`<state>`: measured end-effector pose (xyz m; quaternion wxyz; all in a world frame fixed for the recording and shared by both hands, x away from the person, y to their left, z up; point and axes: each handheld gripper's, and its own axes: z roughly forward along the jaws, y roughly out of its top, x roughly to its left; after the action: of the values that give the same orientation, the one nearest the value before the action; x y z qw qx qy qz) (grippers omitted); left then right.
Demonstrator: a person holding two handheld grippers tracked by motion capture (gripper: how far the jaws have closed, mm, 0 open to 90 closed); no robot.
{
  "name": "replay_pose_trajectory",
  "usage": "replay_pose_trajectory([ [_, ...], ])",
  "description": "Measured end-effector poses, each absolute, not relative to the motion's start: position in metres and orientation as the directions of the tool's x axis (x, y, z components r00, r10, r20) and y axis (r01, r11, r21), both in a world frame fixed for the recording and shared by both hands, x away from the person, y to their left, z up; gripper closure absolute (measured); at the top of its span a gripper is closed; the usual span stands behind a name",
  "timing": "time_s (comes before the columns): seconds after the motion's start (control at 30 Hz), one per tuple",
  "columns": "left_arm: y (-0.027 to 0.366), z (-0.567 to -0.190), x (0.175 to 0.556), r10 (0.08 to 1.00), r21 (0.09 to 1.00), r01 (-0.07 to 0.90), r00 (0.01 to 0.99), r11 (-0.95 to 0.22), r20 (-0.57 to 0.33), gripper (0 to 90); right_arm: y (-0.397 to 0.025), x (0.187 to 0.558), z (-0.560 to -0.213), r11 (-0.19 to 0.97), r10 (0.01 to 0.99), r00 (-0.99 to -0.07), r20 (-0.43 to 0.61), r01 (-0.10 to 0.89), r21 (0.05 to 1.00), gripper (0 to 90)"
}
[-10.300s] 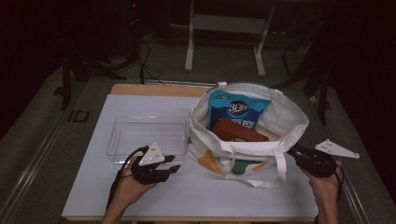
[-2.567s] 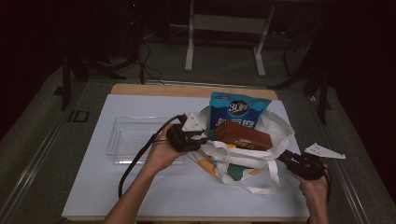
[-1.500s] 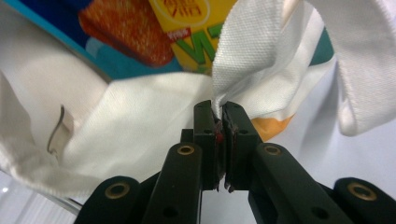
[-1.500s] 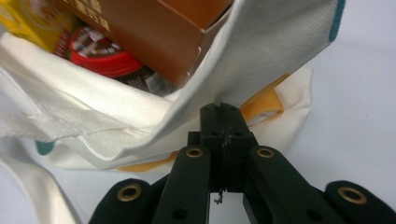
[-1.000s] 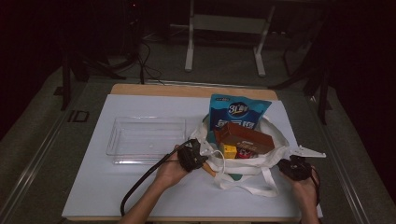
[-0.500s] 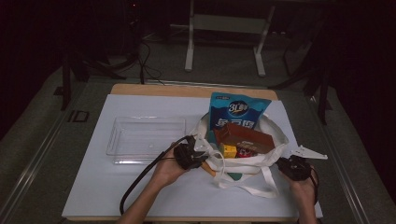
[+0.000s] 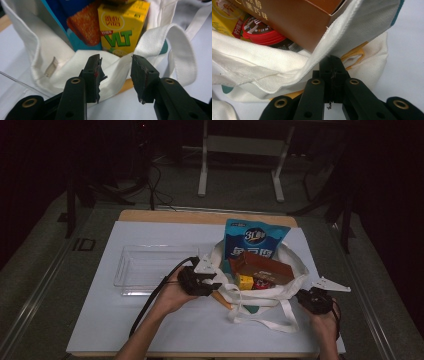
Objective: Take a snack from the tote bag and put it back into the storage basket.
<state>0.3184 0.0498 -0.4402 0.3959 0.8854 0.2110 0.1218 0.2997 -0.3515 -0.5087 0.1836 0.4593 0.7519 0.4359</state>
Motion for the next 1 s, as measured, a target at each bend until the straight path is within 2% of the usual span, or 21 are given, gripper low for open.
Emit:
replay_pose_trajectory([
  [0.27,0.055,-0.427,0.324,0.456,0.758,0.265,0.889,-0.596,0.047,53.8,-0.352,0.299,-0.51,0.187,0.849,-0.51,0.136,0.532,0.826,89.5],
  [0.7,0.036,-0.404,0.346,0.391,0.77,0.23,0.92,-0.595,0.027,42.4,-0.354,0.299,-0.513,0.177,0.846,-0.512,0.149,0.533,0.828,89.0],
  [1.0,0.015,-0.396,0.363,0.356,0.762,0.187,0.933,-0.62,0.061,38.4,-0.355,0.299,-0.515,0.18,0.841,-0.52,0.152,0.533,0.826,88.6],
])
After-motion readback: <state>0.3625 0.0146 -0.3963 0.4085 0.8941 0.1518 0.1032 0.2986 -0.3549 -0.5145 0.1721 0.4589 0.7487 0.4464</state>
